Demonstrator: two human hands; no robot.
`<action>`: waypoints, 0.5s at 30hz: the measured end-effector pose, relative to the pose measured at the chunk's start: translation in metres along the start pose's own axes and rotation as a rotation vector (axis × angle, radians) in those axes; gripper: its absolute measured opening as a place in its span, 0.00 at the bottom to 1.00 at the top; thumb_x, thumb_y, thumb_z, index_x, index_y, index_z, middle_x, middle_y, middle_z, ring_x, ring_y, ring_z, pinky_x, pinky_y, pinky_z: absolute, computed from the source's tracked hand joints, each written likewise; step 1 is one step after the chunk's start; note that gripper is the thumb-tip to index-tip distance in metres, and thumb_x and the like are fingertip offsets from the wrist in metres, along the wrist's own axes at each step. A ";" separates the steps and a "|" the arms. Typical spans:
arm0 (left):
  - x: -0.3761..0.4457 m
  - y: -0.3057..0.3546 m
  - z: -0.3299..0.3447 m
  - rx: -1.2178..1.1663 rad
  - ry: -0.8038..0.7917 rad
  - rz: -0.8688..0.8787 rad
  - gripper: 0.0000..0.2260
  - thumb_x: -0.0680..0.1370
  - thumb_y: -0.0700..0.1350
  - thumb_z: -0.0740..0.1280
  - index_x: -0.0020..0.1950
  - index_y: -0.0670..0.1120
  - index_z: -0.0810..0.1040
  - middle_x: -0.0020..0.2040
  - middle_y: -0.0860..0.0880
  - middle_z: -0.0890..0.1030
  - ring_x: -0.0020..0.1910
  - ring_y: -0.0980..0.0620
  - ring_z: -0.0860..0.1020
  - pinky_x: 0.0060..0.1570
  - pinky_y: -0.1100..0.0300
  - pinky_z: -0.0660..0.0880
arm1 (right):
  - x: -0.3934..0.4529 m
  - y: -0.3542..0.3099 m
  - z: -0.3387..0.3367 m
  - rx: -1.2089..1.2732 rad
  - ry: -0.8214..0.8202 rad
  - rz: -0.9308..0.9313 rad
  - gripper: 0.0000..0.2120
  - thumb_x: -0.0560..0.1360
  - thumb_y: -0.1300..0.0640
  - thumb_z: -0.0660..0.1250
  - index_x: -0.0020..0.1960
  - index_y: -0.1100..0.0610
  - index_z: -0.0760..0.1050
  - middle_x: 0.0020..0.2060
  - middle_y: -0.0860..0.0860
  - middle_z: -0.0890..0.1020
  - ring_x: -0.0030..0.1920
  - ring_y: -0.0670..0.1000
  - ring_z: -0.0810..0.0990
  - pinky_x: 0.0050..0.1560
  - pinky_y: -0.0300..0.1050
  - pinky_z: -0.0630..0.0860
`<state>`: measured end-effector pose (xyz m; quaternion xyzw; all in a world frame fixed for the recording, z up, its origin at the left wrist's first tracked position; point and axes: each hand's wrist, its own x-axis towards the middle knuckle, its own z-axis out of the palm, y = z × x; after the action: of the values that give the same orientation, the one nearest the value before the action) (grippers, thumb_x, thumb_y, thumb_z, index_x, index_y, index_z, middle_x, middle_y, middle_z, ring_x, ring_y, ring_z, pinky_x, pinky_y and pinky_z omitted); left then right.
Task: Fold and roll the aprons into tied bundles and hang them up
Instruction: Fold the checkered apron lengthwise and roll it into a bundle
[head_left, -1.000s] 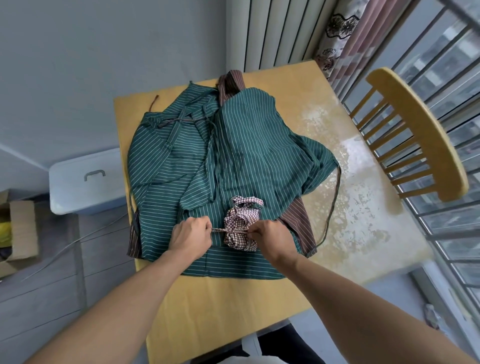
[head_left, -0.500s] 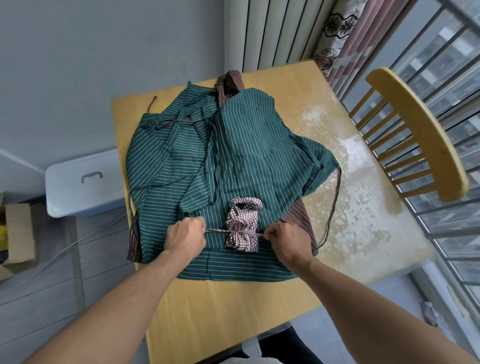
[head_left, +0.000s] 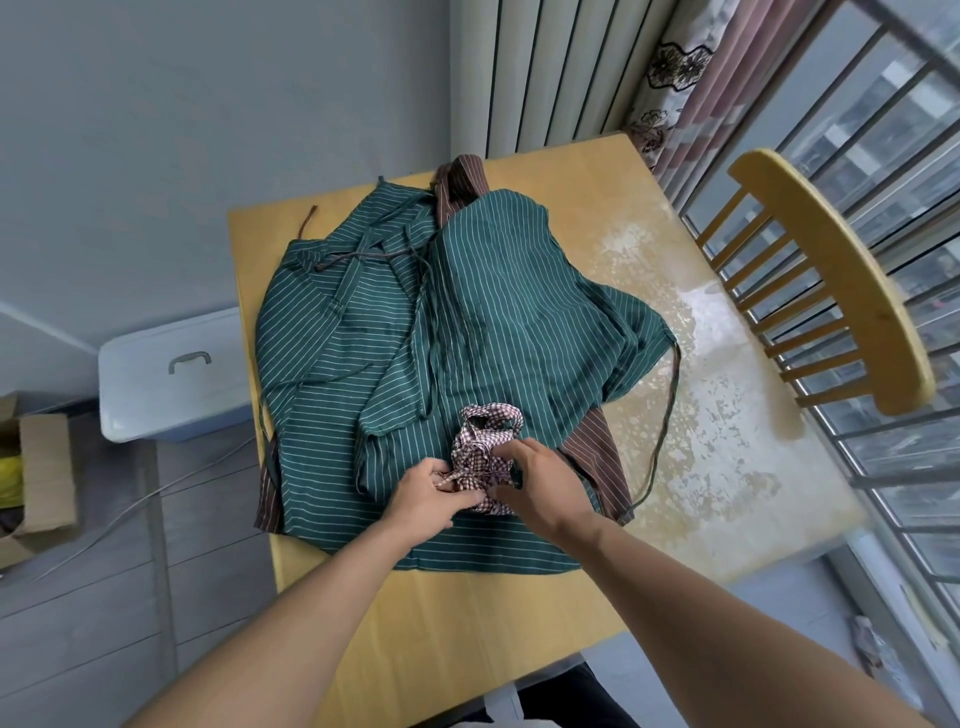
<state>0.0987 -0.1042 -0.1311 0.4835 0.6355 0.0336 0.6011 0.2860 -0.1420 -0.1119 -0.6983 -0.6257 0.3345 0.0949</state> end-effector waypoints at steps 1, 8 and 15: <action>0.002 0.000 0.005 0.024 0.018 0.003 0.31 0.70 0.52 0.81 0.67 0.46 0.74 0.61 0.49 0.79 0.56 0.51 0.80 0.49 0.54 0.82 | 0.002 -0.001 0.001 0.021 -0.014 0.022 0.23 0.77 0.50 0.73 0.70 0.53 0.75 0.63 0.48 0.79 0.59 0.49 0.79 0.60 0.43 0.76; -0.006 0.011 0.012 0.166 0.111 0.107 0.14 0.71 0.49 0.79 0.53 0.51 0.79 0.52 0.52 0.78 0.52 0.49 0.79 0.52 0.51 0.77 | 0.004 0.003 -0.008 0.214 0.044 0.139 0.09 0.78 0.56 0.71 0.58 0.54 0.77 0.53 0.49 0.84 0.50 0.51 0.82 0.48 0.43 0.77; -0.035 0.055 -0.020 0.121 0.087 0.239 0.06 0.77 0.41 0.70 0.52 0.50 0.78 0.37 0.50 0.81 0.30 0.56 0.73 0.34 0.61 0.67 | 0.001 -0.008 -0.048 -0.111 0.106 -0.206 0.47 0.73 0.52 0.78 0.82 0.44 0.52 0.75 0.51 0.67 0.70 0.52 0.70 0.65 0.47 0.75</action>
<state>0.1078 -0.0871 -0.0654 0.5893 0.5997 0.0875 0.5343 0.3078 -0.1254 -0.0712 -0.6511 -0.7058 0.2505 0.1232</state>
